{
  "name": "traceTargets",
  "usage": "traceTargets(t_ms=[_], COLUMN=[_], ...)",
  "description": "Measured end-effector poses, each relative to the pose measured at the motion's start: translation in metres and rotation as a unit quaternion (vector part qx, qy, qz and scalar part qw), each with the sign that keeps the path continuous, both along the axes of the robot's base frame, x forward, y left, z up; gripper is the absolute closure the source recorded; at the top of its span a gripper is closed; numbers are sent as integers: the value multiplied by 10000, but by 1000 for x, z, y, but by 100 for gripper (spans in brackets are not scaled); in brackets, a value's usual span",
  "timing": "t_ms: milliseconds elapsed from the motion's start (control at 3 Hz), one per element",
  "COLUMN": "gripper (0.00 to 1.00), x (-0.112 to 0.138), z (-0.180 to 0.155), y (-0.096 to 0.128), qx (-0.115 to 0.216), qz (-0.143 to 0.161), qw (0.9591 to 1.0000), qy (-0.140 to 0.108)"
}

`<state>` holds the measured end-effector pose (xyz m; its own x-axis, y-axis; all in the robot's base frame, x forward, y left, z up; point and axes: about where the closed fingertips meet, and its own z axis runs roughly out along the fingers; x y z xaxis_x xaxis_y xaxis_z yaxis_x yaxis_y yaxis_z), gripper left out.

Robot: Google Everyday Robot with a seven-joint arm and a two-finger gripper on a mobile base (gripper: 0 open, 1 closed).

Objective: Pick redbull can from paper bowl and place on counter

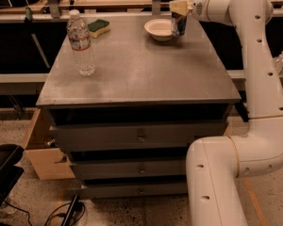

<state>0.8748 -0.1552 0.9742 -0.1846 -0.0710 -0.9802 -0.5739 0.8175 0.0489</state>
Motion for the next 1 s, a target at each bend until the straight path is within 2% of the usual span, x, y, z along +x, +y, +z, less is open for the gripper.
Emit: traceTargets(t_ms=[333,667,1000], gripper=[100,100,100], x=[-14,-48,-98], z=[0,-18,-5], y=[10,11,20], qx=[52,4,-128], qz=[181,188,90], qw=[9998,9996,9993], qy=[-14,224,348])
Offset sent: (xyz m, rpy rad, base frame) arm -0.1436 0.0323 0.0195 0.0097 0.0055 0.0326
